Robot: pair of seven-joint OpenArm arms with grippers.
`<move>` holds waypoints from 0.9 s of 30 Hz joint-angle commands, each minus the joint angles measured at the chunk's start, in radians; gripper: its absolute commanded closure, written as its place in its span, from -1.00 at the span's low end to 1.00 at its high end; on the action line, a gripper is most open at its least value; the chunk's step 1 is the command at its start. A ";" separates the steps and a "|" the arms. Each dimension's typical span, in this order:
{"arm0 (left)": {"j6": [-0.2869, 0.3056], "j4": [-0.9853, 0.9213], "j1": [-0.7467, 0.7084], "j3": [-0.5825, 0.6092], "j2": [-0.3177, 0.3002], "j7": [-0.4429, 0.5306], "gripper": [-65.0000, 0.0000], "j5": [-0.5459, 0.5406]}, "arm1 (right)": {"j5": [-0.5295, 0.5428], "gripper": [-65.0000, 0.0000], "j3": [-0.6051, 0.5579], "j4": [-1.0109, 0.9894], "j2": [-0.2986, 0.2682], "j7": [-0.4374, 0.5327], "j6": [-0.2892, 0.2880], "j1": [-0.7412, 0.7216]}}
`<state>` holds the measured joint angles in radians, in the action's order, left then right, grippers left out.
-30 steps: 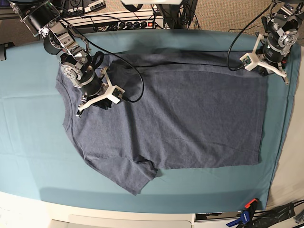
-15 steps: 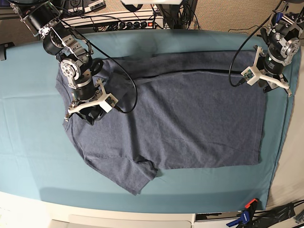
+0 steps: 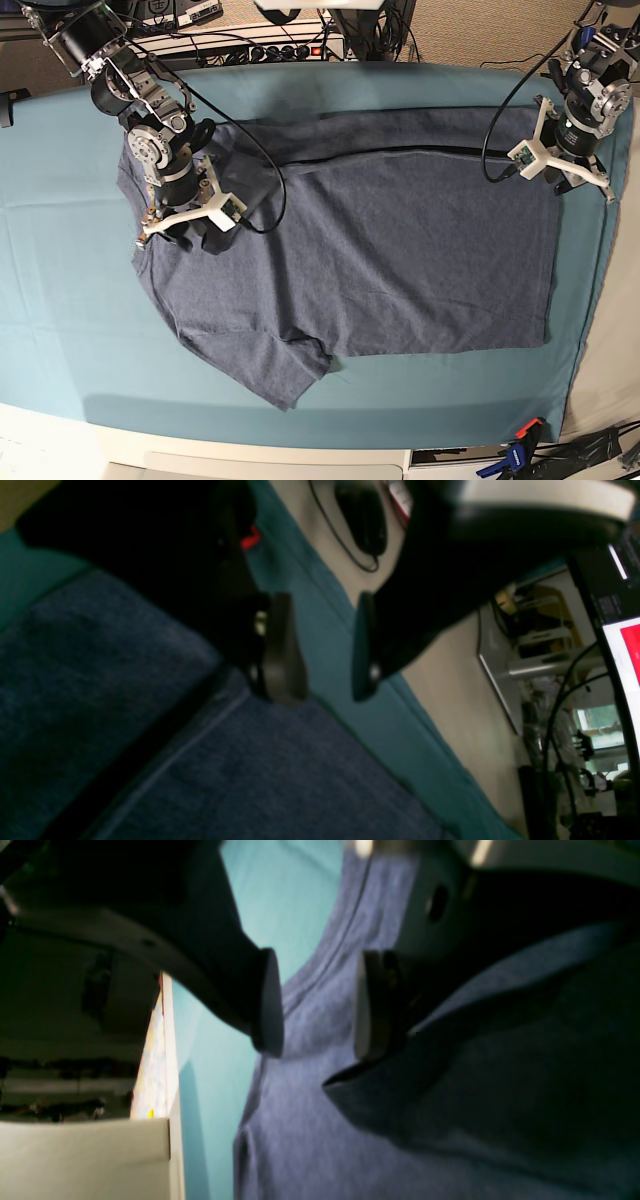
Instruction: Fold the T-shirt properly
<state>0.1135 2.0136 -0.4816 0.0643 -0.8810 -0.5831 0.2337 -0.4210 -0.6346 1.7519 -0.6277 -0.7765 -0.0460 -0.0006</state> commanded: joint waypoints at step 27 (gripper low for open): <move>0.067 0.147 -0.237 -0.008 -0.016 -0.127 0.35 -0.016 | -0.164 0.24 0.027 0.604 -0.367 -0.289 -0.063 0.600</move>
<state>0.1917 2.1464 -0.7158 0.0639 -0.8829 -0.7101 0.2096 -0.5644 -0.6174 2.3398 -0.9791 -1.0603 -0.1204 0.6022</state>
